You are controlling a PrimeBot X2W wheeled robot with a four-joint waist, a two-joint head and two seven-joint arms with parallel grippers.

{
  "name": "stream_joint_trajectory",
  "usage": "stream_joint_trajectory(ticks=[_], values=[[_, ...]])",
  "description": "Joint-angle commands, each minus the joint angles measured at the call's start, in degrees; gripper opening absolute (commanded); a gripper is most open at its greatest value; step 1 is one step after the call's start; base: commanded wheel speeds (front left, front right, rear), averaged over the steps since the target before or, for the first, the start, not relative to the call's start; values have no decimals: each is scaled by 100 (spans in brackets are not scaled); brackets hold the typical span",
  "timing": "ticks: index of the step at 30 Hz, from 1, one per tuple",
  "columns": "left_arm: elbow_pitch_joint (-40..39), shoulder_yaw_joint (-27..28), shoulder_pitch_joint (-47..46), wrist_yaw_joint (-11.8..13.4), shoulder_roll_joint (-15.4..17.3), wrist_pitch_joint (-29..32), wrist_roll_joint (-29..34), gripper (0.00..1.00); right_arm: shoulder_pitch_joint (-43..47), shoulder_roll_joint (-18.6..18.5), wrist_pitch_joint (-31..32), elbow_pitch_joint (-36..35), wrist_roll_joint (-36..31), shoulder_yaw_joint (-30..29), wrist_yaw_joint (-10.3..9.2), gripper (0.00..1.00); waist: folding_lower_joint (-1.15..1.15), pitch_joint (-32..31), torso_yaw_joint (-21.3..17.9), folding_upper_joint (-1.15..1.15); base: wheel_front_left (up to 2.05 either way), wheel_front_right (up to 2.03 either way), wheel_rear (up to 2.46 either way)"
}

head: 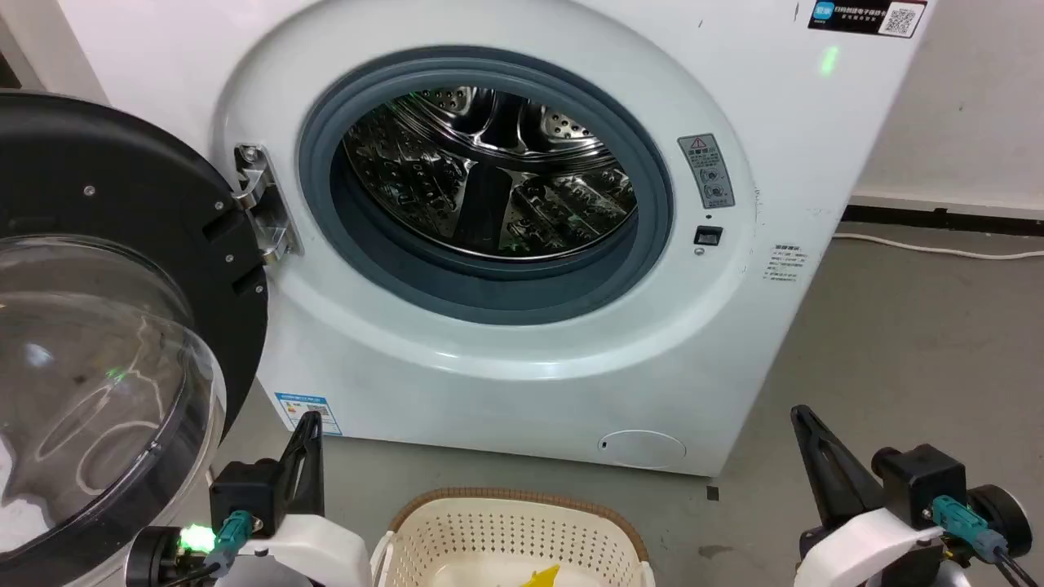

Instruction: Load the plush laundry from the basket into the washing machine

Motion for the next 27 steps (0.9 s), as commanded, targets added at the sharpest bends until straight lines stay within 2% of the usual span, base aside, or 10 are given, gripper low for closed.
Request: stream_joint_trajectory(ticks=[1, 27], values=[[-19, 2, -70, -26, 0, 1, 14, 0, -54, -2, 7, 10, -35, -9, -4, 0, 1, 0, 0, 0, 0, 0, 0], [-24, 4, -88, -34, 0, 2, 17, 0, -68, -3, 9, 13, -46, -14, -5, 0, 1, -1, 0, 0, 0, 0, 0]])
